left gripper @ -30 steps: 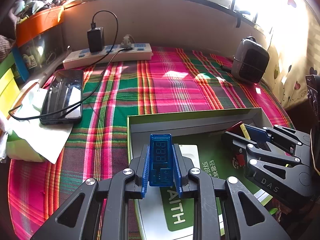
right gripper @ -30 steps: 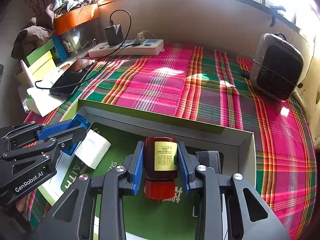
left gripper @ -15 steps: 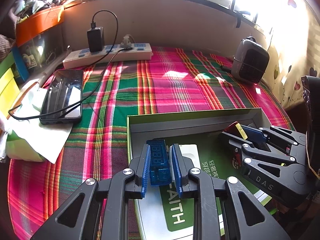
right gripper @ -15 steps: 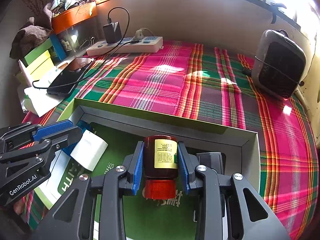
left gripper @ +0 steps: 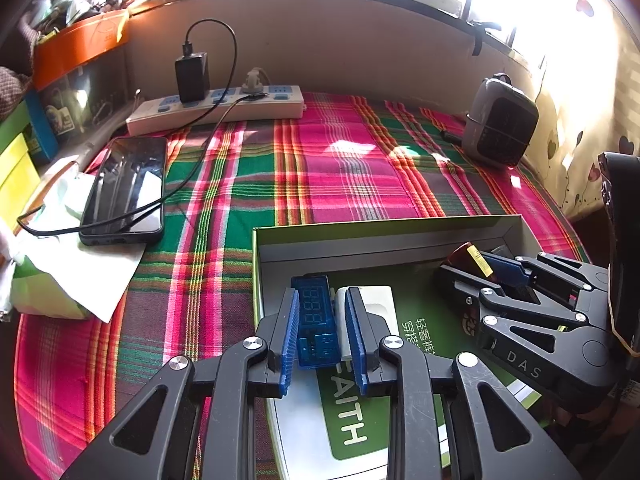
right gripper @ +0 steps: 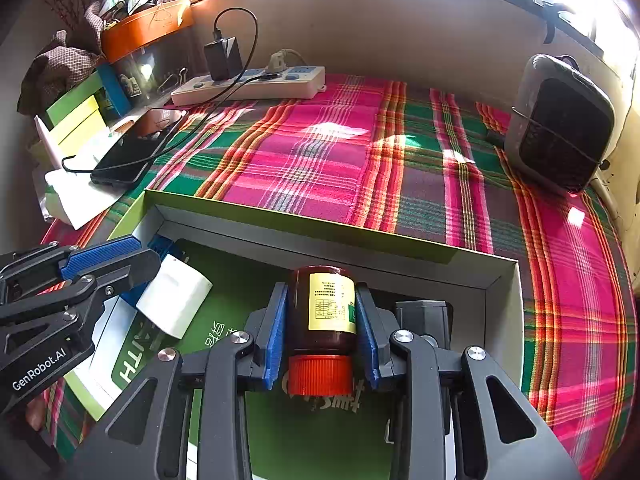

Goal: Organize rigid objects
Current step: 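Open the left tool to drop the USB tester in the box while the right tool lowers the bottle, then open the right tool to stand the amber bottle in the box, withdraw both tools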

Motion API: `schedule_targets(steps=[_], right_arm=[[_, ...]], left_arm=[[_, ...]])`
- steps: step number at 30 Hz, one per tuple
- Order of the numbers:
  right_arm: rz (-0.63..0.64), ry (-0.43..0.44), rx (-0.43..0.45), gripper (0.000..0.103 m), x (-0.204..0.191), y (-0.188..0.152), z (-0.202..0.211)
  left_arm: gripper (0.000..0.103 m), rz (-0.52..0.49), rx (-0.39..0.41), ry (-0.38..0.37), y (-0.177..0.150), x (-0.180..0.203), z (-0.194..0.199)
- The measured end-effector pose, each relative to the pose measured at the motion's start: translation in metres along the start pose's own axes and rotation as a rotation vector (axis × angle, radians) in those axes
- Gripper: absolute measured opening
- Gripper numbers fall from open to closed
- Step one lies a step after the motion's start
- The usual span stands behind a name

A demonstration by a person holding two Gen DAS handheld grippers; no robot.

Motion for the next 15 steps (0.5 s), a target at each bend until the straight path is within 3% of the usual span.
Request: schedule_targets(steps=[5, 15], right_arm=[[-0.016, -0.003, 0.008, 0.044, 0.002, 0.000, 0.004], [-0.034, 0.009, 0.048, 0.050, 0.004, -0.002, 0.029]], left_arm=[[0.032, -0.024, -0.003, 0.010, -0.006, 0.006, 0.002], [0.040, -0.034, 0.035, 0.023, -0.012, 0.014, 0.022]])
Point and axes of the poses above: each gripper's, at about its wrist camera, not at the fingertips, and z roughly against the way its jaws point, x to its right, y to its top, the point moved 10 cm from there along -z, roughly the way its jaws point, and after that the axes turned 3 degrees about -y, right-handed, at the moved point
